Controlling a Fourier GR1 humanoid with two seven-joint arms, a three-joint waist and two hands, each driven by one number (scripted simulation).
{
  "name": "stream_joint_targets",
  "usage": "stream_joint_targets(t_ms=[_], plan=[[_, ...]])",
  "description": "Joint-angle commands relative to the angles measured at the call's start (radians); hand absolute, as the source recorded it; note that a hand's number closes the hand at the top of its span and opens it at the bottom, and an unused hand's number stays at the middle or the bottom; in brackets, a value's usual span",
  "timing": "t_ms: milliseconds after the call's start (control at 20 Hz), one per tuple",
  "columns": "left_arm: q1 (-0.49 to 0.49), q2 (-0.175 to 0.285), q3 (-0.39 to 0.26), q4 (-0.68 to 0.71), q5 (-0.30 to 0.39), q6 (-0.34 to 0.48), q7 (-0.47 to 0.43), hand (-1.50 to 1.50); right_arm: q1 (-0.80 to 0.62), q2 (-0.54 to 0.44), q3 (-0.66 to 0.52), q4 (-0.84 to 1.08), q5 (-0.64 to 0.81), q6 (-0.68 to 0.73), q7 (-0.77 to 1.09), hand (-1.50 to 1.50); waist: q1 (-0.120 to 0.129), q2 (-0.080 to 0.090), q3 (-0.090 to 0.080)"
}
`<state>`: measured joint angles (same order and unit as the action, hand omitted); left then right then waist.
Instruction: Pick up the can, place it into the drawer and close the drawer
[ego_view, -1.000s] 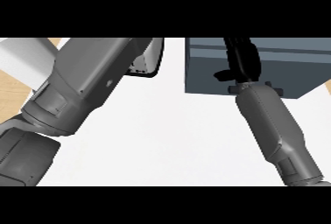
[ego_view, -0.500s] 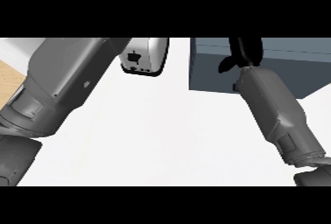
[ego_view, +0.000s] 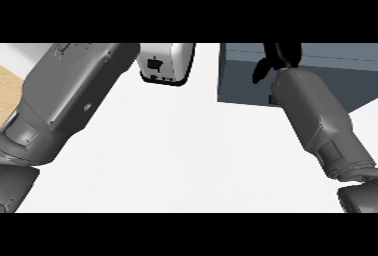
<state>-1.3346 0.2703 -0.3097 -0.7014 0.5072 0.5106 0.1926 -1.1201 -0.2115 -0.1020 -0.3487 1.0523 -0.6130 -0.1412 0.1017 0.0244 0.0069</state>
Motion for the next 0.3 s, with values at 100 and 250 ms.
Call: stream_joint_targets(t_ms=[100,250], plan=[[0.091,0.047,-0.005,-0.093,0.002,-0.029,0.010,-1.50,-0.077,0.040,-0.099,-0.028,-0.116,-0.030,-0.084,-1.50,0.018,-0.011,-0.005],[0.129,0.064,-0.001,-0.158,0.011,-0.033,0.028,-1.50,-0.091,0.037,-0.118,-0.015,-0.128,-0.031,-0.100,-1.50,0.022,-0.011,-0.006]])
